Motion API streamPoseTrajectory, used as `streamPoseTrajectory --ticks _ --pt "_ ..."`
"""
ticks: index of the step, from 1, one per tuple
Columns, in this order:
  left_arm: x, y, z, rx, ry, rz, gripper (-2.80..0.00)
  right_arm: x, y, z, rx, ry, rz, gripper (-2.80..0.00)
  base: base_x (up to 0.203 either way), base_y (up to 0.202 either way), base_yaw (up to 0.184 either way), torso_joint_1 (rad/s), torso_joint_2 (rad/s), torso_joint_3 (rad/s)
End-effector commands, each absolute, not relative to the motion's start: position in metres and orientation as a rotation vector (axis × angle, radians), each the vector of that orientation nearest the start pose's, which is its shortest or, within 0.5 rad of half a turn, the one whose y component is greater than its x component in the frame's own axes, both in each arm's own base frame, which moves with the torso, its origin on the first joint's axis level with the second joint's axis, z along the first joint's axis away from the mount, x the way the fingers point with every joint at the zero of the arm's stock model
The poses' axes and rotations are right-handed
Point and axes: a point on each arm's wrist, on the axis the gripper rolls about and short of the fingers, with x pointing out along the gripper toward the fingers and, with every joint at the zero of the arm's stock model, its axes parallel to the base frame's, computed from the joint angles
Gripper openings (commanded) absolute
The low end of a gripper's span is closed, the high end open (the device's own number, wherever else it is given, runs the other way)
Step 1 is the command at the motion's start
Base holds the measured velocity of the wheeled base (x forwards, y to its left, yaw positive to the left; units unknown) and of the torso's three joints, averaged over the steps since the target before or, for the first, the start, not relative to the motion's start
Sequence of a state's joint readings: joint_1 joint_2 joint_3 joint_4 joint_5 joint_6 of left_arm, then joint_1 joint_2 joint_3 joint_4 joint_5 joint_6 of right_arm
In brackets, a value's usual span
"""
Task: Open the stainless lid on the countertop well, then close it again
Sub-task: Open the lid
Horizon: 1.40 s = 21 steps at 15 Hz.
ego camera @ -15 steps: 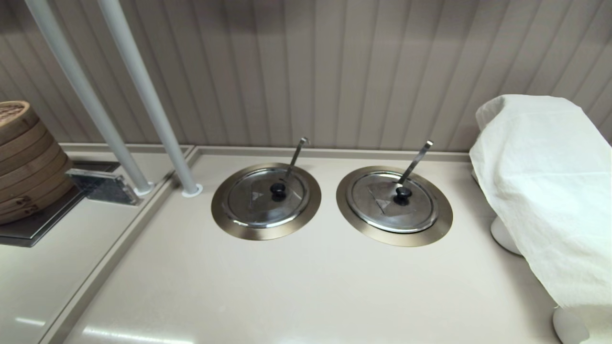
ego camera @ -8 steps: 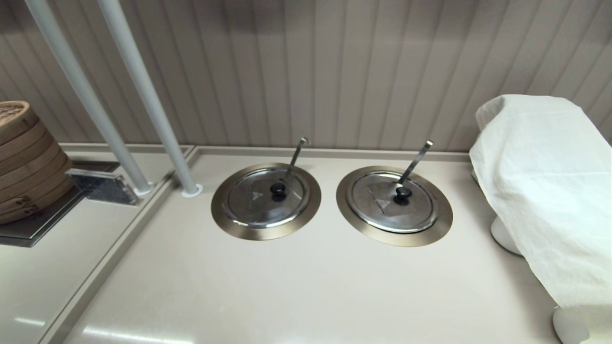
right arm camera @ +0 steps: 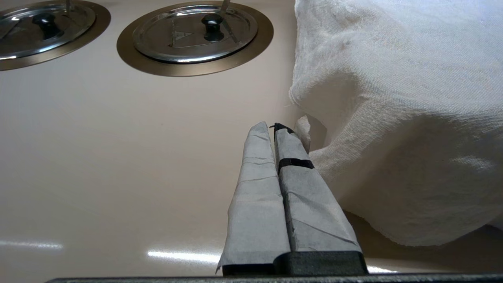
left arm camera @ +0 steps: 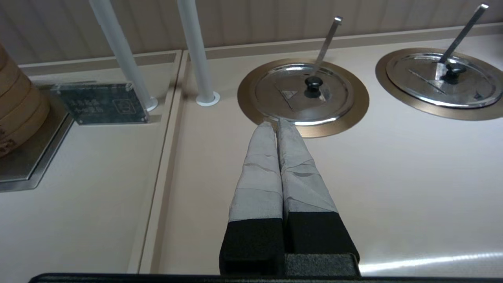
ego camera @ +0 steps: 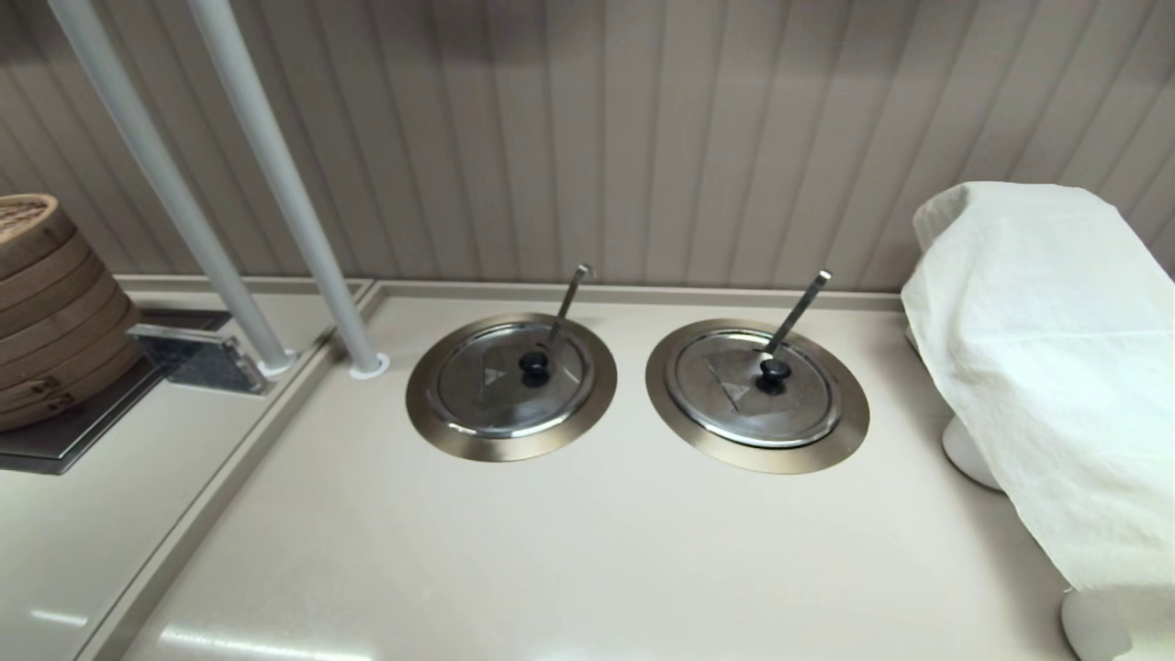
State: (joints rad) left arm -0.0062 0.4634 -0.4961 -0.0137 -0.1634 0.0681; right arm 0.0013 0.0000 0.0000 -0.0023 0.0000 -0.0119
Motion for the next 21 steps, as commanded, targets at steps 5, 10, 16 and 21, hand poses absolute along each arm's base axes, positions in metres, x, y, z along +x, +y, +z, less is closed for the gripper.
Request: streamPoseTrajectory --ticks 5,10,16,21 --pt "0.225 -0.008 0.244 0.068 0.198 -0.184 -2.80 -0.023 0.000 0.076 -0.017 0.000 0.002 -2.80 0.000 0.000 0.000 0.000 0.00 0.000" --pt "0.361 -0.024 0.292 0.114 -0.047 -0.179 -2.80 -0.023 0.000 0.076 -0.017 -0.002 0.002 -2.80 0.000 0.000 0.000 0.000 0.00 0.000" --pt "0.374 -0.083 0.290 0.095 0.091 -0.244 -2.80 -0.023 0.000 0.076 -0.015 0.000 0.002 -2.80 0.000 0.000 0.000 0.000 0.00 0.000" --pt "0.407 -0.103 0.247 0.059 0.246 -0.267 -2.80 -0.023 0.000 0.076 -0.015 0.000 0.002 -2.80 0.000 0.000 0.000 0.000 0.00 0.000"
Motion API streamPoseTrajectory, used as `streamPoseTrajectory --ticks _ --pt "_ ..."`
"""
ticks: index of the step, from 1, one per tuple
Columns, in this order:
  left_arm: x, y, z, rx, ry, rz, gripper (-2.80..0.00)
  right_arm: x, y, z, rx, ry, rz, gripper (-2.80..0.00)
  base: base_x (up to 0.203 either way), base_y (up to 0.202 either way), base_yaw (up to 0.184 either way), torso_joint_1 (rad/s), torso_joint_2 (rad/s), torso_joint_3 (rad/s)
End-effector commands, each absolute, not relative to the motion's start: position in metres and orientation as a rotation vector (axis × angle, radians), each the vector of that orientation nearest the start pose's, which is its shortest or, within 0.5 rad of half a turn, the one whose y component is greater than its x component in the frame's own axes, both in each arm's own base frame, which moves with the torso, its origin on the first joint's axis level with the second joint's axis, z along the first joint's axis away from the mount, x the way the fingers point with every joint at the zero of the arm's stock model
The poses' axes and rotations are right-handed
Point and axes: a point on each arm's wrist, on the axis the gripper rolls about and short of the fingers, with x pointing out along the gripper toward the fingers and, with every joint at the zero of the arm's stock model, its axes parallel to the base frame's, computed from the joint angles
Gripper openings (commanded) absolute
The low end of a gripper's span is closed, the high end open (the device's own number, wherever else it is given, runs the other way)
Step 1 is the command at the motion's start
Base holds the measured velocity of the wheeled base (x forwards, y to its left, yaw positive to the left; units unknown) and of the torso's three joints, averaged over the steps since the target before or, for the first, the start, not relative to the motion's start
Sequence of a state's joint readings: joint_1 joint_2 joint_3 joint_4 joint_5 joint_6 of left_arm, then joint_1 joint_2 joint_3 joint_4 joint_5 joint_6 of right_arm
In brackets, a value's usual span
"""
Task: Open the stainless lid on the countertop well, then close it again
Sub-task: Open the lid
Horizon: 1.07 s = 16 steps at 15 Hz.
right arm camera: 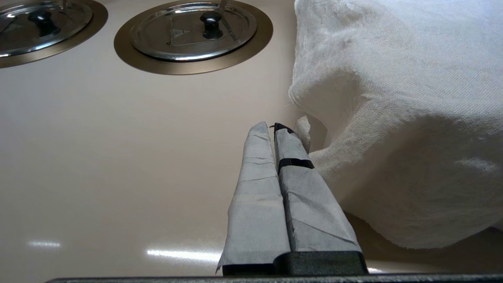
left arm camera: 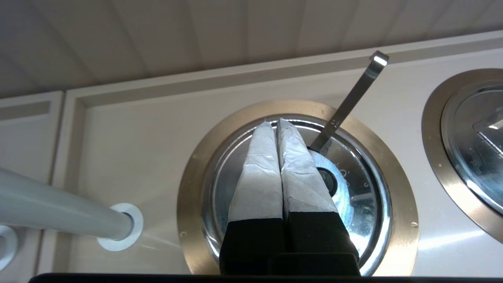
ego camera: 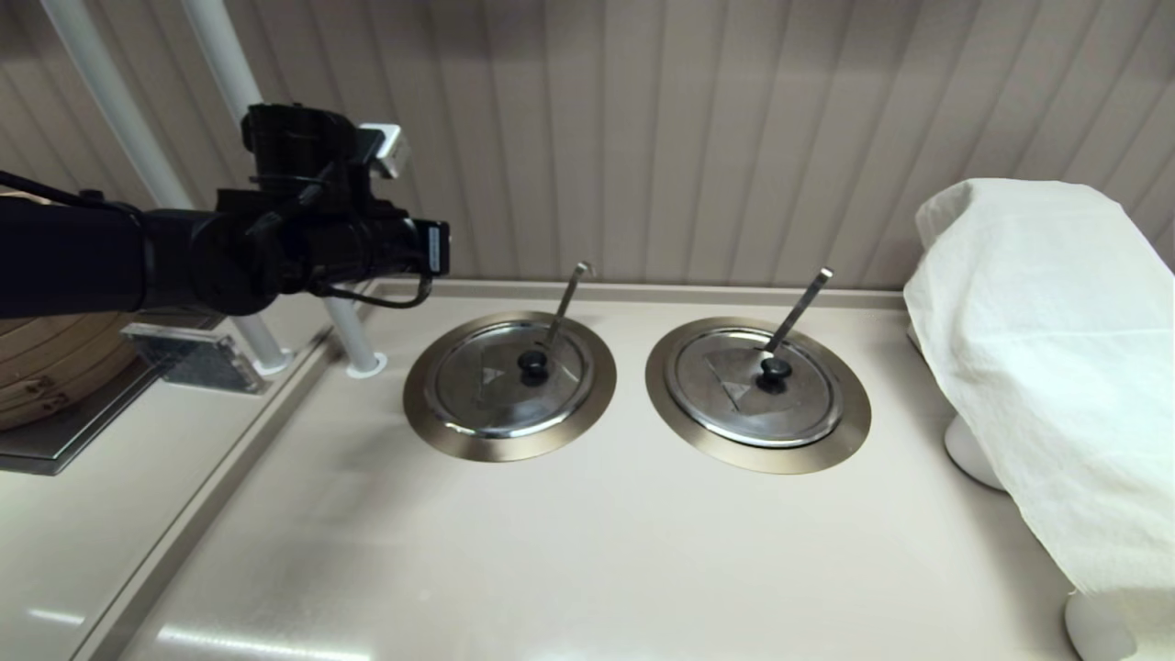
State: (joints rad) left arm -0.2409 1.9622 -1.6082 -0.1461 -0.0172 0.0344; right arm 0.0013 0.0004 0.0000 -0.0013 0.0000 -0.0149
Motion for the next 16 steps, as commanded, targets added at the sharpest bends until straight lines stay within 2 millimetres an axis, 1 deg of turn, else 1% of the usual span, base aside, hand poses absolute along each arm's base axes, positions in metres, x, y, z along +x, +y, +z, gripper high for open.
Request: streamPoseTrajectory --ticks 1,4,5,7,8,10,13,16 --pt "0.409 -0.104 0.242 0.059 0.258 -0.268 -2.80 -0.023 0.000 0.076 -0.015 0.000 0.002 -2.80 0.000 0.000 0.000 0.000 0.00 0.000" --pt "0.421 -0.107 0.220 0.063 0.311 -0.271 -2.80 -0.023 0.000 0.076 -0.015 0.000 0.002 -2.80 0.000 0.000 0.000 0.000 0.00 0.000" --pt "0.429 -0.109 0.206 0.058 0.338 -0.270 -2.80 -0.023 0.000 0.076 -0.015 0.000 0.002 -2.80 0.000 0.000 0.000 0.000 0.00 0.000" --pt "0.439 -0.112 0.192 0.041 0.365 -0.268 -2.80 -0.023 0.000 0.076 -0.015 0.000 0.002 -2.80 0.000 0.000 0.000 0.000 0.00 0.000" --pt "0.439 -0.111 0.190 0.038 0.369 -0.266 -2.80 -0.023 0.000 0.076 -0.015 0.000 0.002 -2.80 0.000 0.000 0.000 0.000 0.00 0.000" --pt "0.437 -0.111 0.196 0.029 0.358 -0.267 -2.80 -0.023 0.000 0.076 -0.015 0.000 0.002 -2.80 0.000 0.000 0.000 0.000 0.00 0.000" --pt "0.439 -0.111 0.188 0.025 0.353 -0.271 -2.80 -0.023 0.000 0.076 -0.015 -0.001 0.002 -2.80 0.000 0.000 0.000 0.000 0.00 0.000" --pt "0.440 -0.112 0.187 0.024 0.325 -0.272 -2.80 -0.023 0.000 0.076 -0.015 -0.001 0.002 -2.80 0.000 0.000 0.000 0.000 0.00 0.000"
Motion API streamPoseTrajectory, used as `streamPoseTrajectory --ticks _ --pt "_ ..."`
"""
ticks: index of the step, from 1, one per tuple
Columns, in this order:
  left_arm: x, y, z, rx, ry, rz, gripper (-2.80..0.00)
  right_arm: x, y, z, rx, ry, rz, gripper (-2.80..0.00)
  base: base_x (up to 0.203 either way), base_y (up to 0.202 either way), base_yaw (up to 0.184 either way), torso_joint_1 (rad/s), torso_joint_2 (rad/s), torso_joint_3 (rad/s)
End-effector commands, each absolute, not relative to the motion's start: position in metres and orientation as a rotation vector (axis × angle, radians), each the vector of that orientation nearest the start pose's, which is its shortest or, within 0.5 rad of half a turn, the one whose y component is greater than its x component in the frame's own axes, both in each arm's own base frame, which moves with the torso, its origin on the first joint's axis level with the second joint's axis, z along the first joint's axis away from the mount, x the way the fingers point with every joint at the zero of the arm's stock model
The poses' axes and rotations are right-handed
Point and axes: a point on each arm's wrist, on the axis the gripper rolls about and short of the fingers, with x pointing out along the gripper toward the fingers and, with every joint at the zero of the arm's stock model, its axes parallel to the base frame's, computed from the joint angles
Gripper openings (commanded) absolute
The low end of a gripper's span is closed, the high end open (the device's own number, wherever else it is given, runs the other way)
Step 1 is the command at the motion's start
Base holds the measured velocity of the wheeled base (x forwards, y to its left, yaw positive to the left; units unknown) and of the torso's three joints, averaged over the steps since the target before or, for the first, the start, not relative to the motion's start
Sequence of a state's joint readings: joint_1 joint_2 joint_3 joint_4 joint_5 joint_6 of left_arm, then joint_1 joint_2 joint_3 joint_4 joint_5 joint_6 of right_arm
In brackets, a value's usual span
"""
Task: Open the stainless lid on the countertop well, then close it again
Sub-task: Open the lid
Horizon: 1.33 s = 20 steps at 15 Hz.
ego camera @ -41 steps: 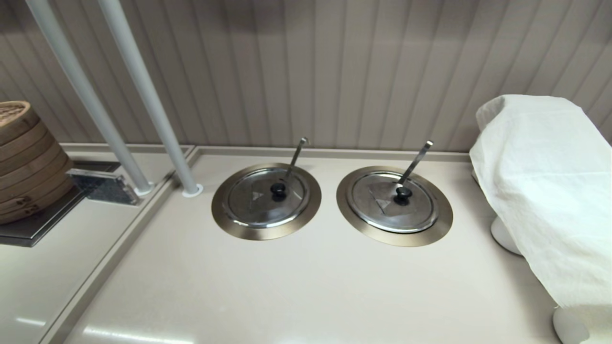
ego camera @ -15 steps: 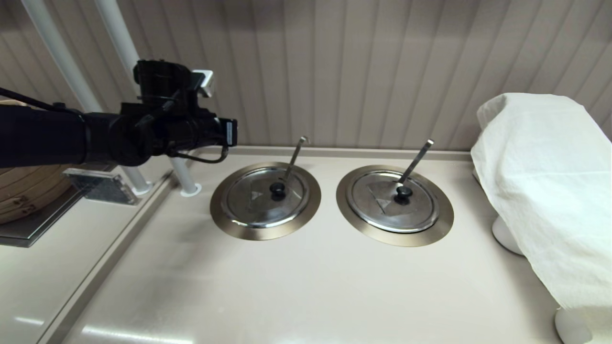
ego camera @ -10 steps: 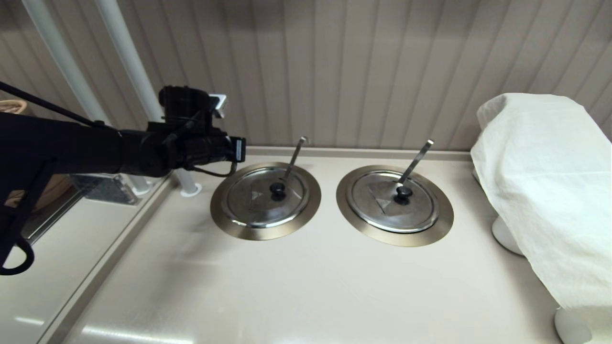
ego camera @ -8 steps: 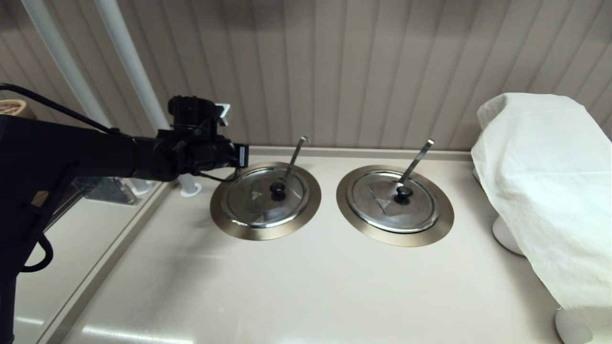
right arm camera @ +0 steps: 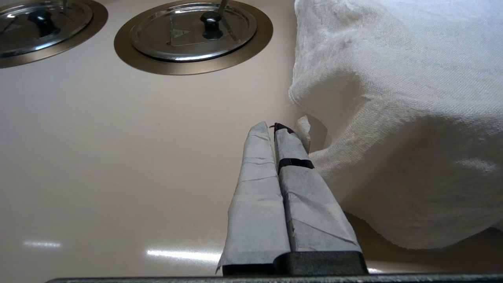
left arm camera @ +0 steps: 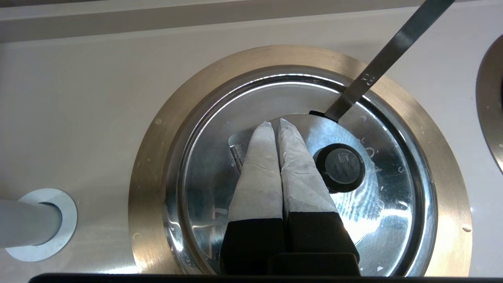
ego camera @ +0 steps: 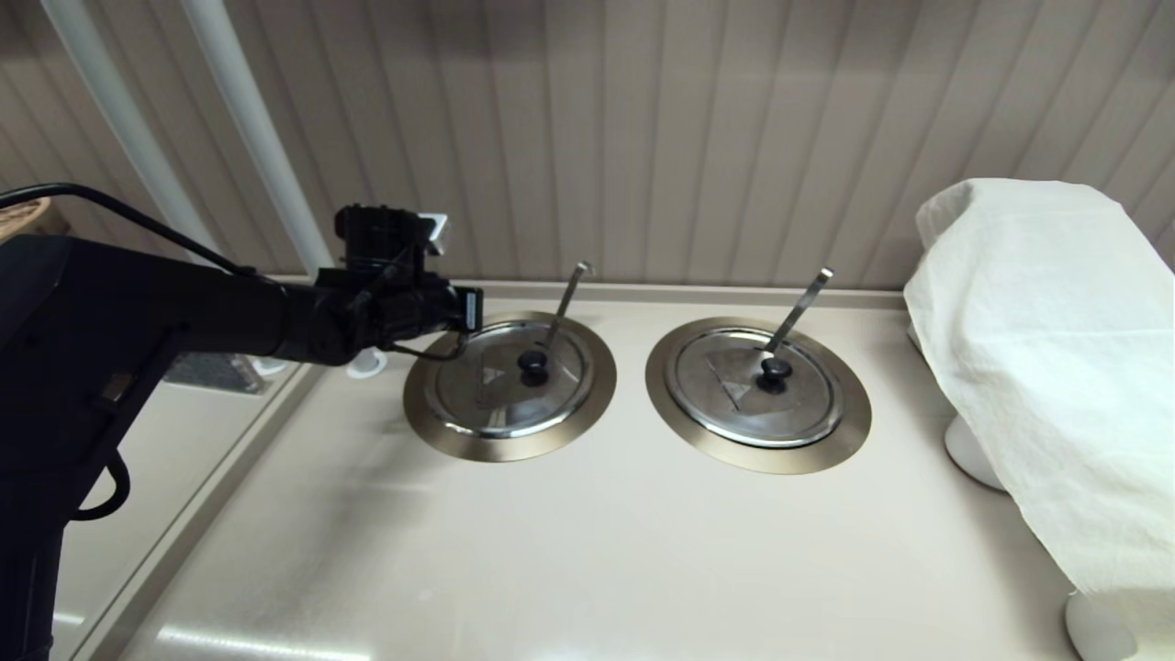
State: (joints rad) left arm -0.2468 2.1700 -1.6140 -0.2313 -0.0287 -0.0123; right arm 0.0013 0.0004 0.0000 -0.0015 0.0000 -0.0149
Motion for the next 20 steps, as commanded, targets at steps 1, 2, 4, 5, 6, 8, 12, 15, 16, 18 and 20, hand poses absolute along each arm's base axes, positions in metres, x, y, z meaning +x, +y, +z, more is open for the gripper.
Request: streamPoseTrajectory --ticks 1,2,4,5,6,8,12,15,16,18,20 --pt "0.440 -0.112 0.187 0.025 0.326 -0.273 -2.80 -0.023 0.000 0.076 -0.015 -0.002 0.002 -2.80 0.000 0.000 0.000 0.000 0.00 0.000" --pt "0.440 -0.114 0.185 0.026 0.328 -0.276 -2.80 -0.023 0.000 0.076 -0.015 0.000 0.002 -2.80 0.000 0.000 0.000 0.000 0.00 0.000" --pt "0.443 -0.116 0.180 0.026 0.336 -0.278 -2.80 -0.023 0.000 0.076 -0.015 -0.001 0.002 -2.80 0.000 0.000 0.000 0.000 0.00 0.000" --pt "0.443 -0.116 0.179 0.025 0.337 -0.277 -2.80 -0.023 0.000 0.076 -0.015 -0.002 0.002 -2.80 0.000 0.000 0.000 0.000 0.00 0.000" --pt "0.444 -0.117 0.178 0.027 0.342 -0.279 0.00 -0.023 0.000 0.076 -0.015 0.000 0.002 -2.80 0.000 0.000 0.000 0.000 0.00 0.000" --pt "0.444 -0.123 0.170 0.036 0.358 -0.284 0.00 -0.023 0.000 0.076 -0.015 0.000 0.002 -2.80 0.000 0.000 0.000 0.000 0.00 0.000" --pt "0.444 -0.124 0.166 0.034 0.371 -0.296 0.00 -0.023 0.000 0.076 -0.015 -0.002 0.002 -2.80 0.000 0.000 0.000 0.000 0.00 0.000" --pt "0.453 -0.127 0.139 0.020 0.341 -0.345 0.00 -0.023 0.000 0.076 -0.015 0.000 0.002 -2.80 0.000 0.000 0.000 0.000 0.00 0.000" --pt "0.461 -0.130 0.133 0.006 0.253 -0.345 0.00 -0.023 0.000 0.076 -0.015 0.000 0.002 -2.80 0.000 0.000 0.000 0.000 0.00 0.000" --pt "0.470 -0.139 0.111 -0.068 0.186 -0.332 0.00 -0.023 0.000 0.076 -0.015 -0.002 0.002 -2.80 0.000 0.000 0.000 0.000 0.00 0.000" --pt "0.474 -0.143 0.100 -0.085 0.177 -0.332 0.00 -0.023 0.000 0.076 -0.015 -0.001 0.002 -2.80 0.000 0.000 0.000 0.000 0.00 0.000"
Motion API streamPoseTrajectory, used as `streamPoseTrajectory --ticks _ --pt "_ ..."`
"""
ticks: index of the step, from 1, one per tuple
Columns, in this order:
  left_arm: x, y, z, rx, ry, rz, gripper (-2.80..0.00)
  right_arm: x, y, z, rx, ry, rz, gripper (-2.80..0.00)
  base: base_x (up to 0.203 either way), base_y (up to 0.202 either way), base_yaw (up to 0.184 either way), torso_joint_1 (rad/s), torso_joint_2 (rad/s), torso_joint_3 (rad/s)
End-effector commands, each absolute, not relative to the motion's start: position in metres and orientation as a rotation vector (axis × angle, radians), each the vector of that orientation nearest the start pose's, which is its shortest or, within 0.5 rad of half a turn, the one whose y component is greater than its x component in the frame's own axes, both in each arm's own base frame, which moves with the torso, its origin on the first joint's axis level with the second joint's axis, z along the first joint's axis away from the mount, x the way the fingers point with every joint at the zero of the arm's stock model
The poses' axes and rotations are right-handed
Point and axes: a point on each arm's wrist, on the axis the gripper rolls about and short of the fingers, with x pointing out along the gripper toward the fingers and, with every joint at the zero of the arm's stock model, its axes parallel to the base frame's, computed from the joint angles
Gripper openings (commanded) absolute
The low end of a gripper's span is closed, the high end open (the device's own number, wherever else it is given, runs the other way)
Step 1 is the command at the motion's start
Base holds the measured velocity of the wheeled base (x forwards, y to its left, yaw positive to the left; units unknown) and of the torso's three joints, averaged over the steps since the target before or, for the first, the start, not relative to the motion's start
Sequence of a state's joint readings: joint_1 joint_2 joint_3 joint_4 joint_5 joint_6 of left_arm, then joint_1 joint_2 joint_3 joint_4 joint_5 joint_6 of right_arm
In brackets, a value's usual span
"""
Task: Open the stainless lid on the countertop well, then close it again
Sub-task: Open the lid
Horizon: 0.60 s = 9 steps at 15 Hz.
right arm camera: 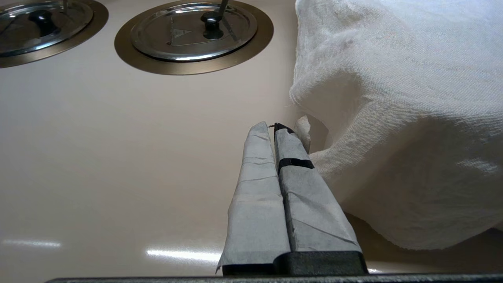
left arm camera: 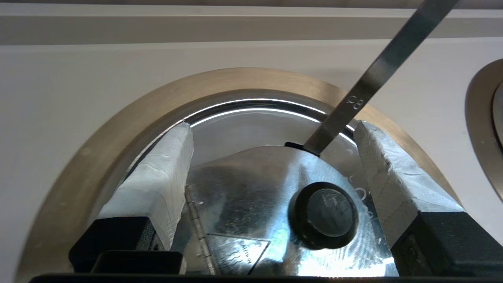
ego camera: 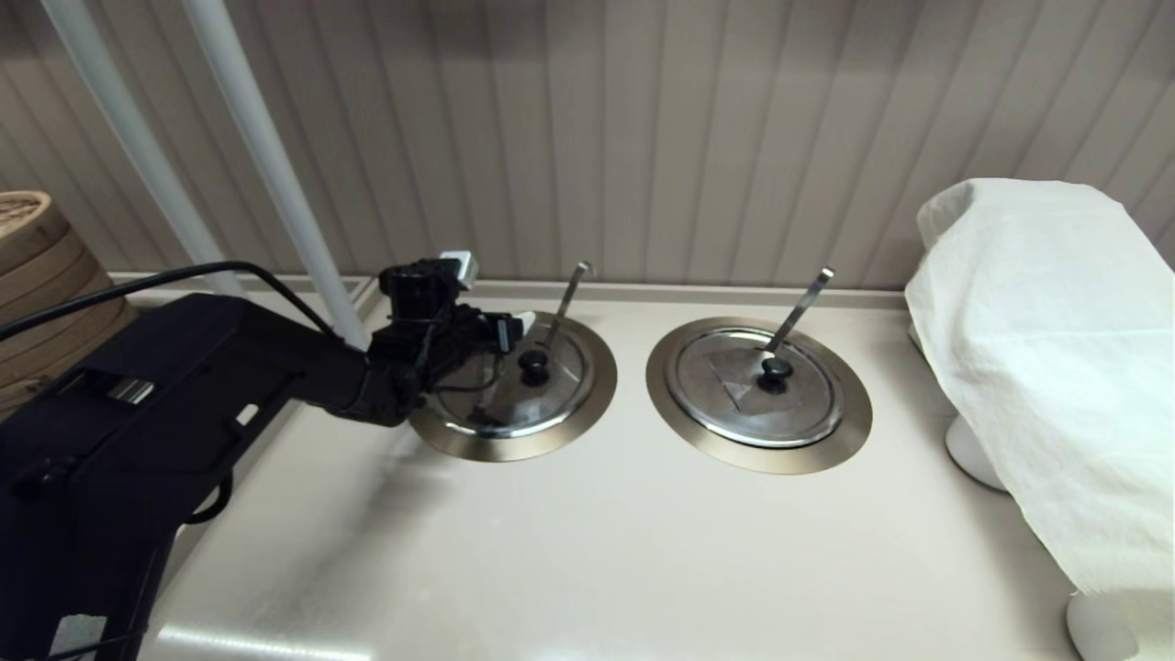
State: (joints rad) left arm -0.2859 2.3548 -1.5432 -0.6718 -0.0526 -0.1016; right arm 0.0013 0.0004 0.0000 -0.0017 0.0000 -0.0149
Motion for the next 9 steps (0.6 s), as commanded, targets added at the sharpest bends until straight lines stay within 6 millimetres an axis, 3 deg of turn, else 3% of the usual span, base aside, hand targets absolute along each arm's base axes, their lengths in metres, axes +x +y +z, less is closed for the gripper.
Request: streamPoseTrajectory --ticks 1,5,9 --pt "0.476 -0.144 0.095 -0.087 0.166 -0.332 0.00 -0.023 0.000 0.076 -0.015 -0.002 0.002 -2.80 0.000 0.000 0.000 0.000 0.00 0.000" --pt "0.477 -0.154 0.075 -0.079 0.160 -0.340 0.00 -0.023 0.000 0.076 -0.015 0.000 0.002 -2.80 0.000 0.000 0.000 0.000 0.00 0.000" --pt "0.476 -0.156 0.073 -0.076 0.168 -0.340 0.00 -0.023 0.000 0.076 -0.015 0.000 0.002 -2.80 0.000 0.000 0.000 0.000 0.00 0.000"
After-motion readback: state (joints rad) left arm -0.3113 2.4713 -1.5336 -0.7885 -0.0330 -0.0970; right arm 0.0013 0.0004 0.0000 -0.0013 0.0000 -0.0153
